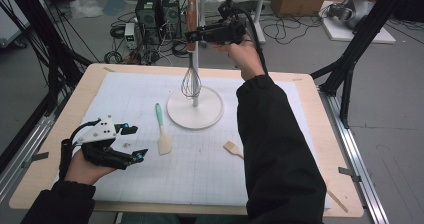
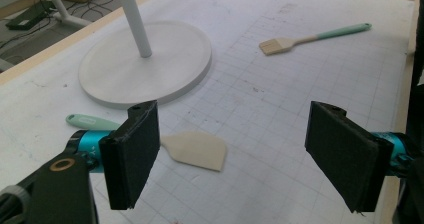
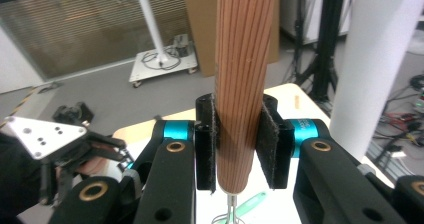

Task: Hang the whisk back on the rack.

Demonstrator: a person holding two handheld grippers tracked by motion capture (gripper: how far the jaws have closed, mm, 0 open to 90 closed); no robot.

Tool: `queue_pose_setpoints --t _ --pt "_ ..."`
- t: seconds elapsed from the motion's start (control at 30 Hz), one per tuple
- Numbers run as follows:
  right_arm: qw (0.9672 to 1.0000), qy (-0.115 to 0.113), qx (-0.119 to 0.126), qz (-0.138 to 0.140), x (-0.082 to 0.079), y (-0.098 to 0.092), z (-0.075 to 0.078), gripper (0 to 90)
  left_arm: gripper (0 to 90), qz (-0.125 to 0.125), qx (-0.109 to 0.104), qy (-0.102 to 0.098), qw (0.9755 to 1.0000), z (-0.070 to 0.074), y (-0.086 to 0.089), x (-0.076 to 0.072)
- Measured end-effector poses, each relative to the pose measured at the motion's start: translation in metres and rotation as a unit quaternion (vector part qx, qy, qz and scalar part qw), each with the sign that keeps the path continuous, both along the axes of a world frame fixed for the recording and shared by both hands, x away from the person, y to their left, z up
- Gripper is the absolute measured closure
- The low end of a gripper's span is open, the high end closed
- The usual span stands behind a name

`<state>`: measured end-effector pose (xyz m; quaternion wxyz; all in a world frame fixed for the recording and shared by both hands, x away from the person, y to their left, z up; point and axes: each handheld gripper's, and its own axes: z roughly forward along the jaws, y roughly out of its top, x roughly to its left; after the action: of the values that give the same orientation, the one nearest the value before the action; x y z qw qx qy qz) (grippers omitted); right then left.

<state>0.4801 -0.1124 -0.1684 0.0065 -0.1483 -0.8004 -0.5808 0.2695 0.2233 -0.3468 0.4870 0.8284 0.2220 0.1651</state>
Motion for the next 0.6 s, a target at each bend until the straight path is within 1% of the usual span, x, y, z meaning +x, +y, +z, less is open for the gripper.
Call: queue_pose_setpoints --t 0.1,0.23,0.3,0.47,0.6 --pt "0.9998 -0.013 -0.01 -0.014 -0.002 -0.002 0.001 71.8 22.4 -0.001 -0.001 0.001 1.0 0.0 0.0 0.0" --pt "0.9992 -0.024 -0.015 -0.029 -0.006 -0.006 0.002 69.8 22.4 0.0 0.0 0.001 1.0 0.0 -0.001 0.0" --pt "0.999 -0.026 -0.009 -0.036 -0.007 -0.01 0.003 66.5 22.4 -0.001 0.001 0.0 1.0 0.0 -0.001 0.0" --pt "0.9974 -0.043 -0.011 -0.057 -0.012 -0.016 0.01 60.4 22.4 -0.002 0.001 0.0 1.0 0.0 -0.001 -0.001" --pt "0.9956 -0.058 -0.005 -0.073 -0.017 -0.023 0.016 59.7 22.4 -0.002 0.001 0.0 1.0 0.0 0.0 -0.001"
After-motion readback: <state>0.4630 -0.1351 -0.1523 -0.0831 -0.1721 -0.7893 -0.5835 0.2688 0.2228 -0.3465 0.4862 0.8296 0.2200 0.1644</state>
